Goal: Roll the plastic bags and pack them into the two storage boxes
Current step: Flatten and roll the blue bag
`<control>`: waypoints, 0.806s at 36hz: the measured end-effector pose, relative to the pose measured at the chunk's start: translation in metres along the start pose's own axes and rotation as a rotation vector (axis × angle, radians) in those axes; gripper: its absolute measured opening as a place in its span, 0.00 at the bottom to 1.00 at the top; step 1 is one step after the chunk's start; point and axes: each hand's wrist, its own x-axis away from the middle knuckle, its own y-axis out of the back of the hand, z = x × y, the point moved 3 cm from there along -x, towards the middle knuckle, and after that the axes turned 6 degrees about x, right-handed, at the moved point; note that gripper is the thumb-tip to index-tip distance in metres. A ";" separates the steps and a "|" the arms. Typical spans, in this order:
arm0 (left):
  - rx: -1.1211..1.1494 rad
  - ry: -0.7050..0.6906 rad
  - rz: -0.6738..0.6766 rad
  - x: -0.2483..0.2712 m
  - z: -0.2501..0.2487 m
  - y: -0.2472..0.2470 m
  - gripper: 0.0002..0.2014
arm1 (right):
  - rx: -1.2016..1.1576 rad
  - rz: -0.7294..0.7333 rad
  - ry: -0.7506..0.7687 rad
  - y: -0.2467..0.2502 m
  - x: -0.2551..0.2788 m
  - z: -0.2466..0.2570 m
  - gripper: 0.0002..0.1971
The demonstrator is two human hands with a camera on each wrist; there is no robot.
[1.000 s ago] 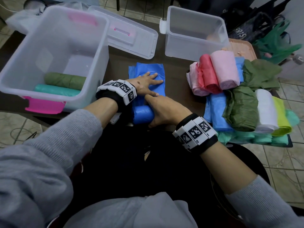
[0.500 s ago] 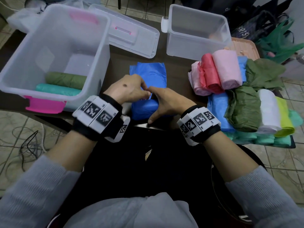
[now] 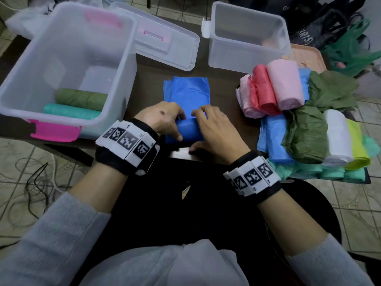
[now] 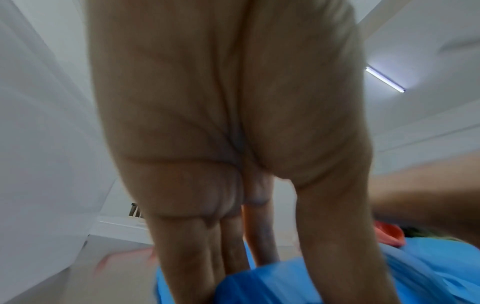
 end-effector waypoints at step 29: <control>-0.060 -0.031 -0.128 -0.019 -0.009 0.008 0.34 | -0.228 0.396 -0.054 0.026 -0.052 -0.034 0.32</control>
